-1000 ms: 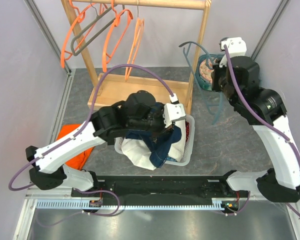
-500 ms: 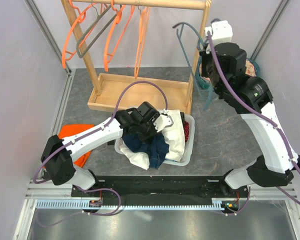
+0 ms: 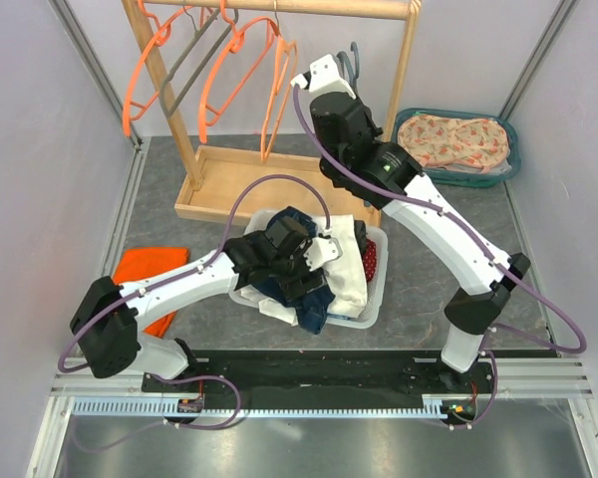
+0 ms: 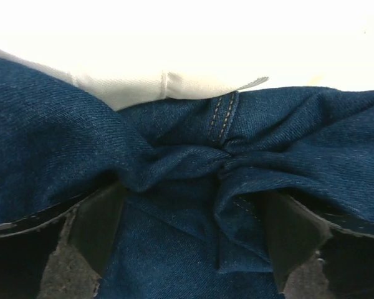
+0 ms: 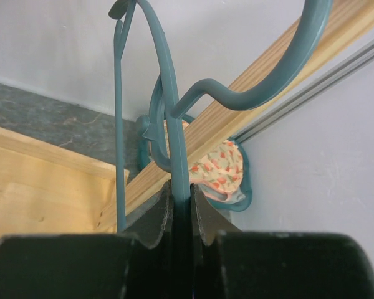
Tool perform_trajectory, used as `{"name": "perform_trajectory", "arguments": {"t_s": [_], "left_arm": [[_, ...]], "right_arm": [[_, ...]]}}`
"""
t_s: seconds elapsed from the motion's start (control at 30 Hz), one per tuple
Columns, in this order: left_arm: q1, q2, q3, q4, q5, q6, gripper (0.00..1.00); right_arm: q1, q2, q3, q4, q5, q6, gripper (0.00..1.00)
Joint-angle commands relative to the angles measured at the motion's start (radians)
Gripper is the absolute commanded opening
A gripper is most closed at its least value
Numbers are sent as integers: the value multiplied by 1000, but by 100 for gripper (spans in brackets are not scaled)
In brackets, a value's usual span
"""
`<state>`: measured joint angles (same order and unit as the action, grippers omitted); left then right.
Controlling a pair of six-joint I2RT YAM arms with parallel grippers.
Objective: Remove the skirt from the hanger
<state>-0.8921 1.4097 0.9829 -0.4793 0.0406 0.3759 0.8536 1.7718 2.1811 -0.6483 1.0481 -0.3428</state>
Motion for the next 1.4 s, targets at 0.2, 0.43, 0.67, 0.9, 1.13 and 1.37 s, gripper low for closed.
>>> {"name": "perform_trajectory", "arguments": {"t_s": [0.2,0.43,0.67,0.9,1.13,1.37], "left_arm": [[18,-146,268,-284,31,-12,100],[16,-138,604,-436,102,-14,100],[16,-186,740,-558,255,72,100],[16,-215,750,-551,254,80,100],[16,-218,706,-548,208,84,100],[16,-227,666,-529,202,78,100]], "right_arm": [[1,86,118,193,107,-177,0],[-4,147,126,266,125,-237,0],[-51,169,193,309,73,-231,0],[-111,163,213,285,-6,-193,0],[-186,175,276,222,-172,-65,0],[-189,161,263,229,-249,-36,0]]}}
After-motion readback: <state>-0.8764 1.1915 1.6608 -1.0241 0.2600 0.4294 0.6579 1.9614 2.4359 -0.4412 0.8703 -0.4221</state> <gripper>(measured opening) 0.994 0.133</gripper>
